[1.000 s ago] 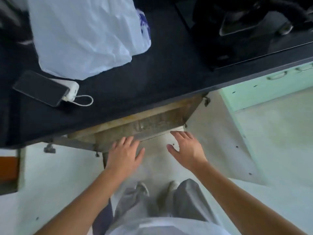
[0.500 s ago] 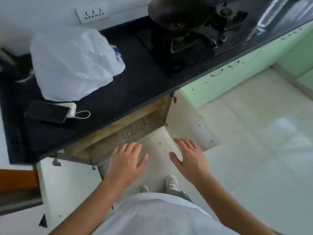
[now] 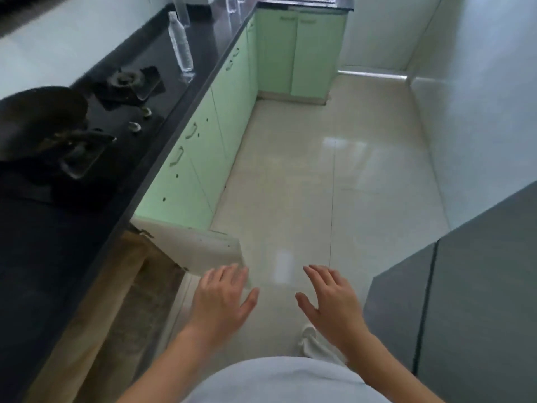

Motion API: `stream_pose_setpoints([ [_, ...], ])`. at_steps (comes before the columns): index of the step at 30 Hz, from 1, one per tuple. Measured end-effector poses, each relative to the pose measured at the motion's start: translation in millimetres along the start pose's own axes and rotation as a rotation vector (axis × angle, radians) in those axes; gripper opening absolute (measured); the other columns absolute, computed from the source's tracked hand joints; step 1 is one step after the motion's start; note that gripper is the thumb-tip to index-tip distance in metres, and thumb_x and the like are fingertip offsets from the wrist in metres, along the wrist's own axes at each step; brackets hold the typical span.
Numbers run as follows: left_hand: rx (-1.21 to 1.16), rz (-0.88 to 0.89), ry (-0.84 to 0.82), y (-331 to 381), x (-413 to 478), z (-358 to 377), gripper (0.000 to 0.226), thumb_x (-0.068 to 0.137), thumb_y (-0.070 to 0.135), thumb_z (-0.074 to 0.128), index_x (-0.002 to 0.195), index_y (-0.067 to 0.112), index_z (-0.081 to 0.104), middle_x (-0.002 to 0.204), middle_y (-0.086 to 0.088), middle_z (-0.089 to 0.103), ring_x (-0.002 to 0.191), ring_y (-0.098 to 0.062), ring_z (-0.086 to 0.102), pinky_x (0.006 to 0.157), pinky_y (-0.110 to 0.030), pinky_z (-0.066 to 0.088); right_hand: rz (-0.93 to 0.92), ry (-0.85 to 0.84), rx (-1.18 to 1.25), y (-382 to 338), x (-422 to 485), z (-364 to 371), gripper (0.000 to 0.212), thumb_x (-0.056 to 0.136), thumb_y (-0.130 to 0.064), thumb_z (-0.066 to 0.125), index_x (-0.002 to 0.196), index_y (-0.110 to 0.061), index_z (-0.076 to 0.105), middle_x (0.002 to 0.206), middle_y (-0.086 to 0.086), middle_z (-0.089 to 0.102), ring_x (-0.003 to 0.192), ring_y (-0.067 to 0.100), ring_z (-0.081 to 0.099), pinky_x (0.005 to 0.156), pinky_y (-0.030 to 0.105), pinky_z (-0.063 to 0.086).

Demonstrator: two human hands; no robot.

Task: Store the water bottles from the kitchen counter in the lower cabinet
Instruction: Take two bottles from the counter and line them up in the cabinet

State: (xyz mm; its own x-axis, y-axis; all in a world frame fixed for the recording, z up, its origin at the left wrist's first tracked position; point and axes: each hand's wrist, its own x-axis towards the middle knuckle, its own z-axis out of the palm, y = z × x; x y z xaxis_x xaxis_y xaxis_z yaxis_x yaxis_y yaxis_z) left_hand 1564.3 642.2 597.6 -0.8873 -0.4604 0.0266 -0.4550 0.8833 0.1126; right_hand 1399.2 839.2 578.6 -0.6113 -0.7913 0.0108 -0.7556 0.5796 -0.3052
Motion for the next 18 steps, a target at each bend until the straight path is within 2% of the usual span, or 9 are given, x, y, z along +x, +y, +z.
stream_pose_setpoints([
  [4, 0.054, 0.015, -0.029, 31.2, 44.4, 4.3, 0.056, 0.09, 0.054, 0.045, 0.114, 0.011, 0.072, 0.109, -0.011, 0.073, 0.094, -0.032, 0.068, 0.084, -0.046, 0.055, 0.058, 0.058, 0.032, 41.4, 22.9, -8.0, 0.058, 0.09, -0.054, 0.05, 0.131, -0.014, 0.064, 0.124, -0.004, 0.068, 0.114, 0.019, 0.061, 0.091, 0.033, 0.054],
  [10, 0.022, -0.098, -0.049, 58.4, 91.6, 1.0, 0.055, 0.092, 0.054, 0.045, 0.116, 0.012, 0.072, 0.111, -0.01, 0.074, 0.096, -0.031, 0.069, 0.083, -0.044, 0.055, 0.036, 0.005, 0.083, 74.6, 91.2, -14.0, 0.062, 0.09, -0.056, 0.045, 0.134, -0.014, 0.06, 0.128, -0.003, 0.067, 0.118, 0.021, 0.06, 0.096, 0.035, 0.053],
  [18, 0.045, -0.118, -0.079, 36.5, 170.5, 6.5, 0.058, 0.093, 0.055, 0.041, 0.116, 0.012, 0.072, 0.113, -0.009, 0.073, 0.098, -0.03, 0.07, 0.082, -0.044, 0.054, -0.006, 0.038, 0.133, 88.4, 185.7, -27.9, 0.061, 0.089, -0.054, 0.048, 0.131, -0.013, 0.061, 0.122, -0.002, 0.068, 0.113, 0.024, 0.061, 0.092, 0.037, 0.054],
])
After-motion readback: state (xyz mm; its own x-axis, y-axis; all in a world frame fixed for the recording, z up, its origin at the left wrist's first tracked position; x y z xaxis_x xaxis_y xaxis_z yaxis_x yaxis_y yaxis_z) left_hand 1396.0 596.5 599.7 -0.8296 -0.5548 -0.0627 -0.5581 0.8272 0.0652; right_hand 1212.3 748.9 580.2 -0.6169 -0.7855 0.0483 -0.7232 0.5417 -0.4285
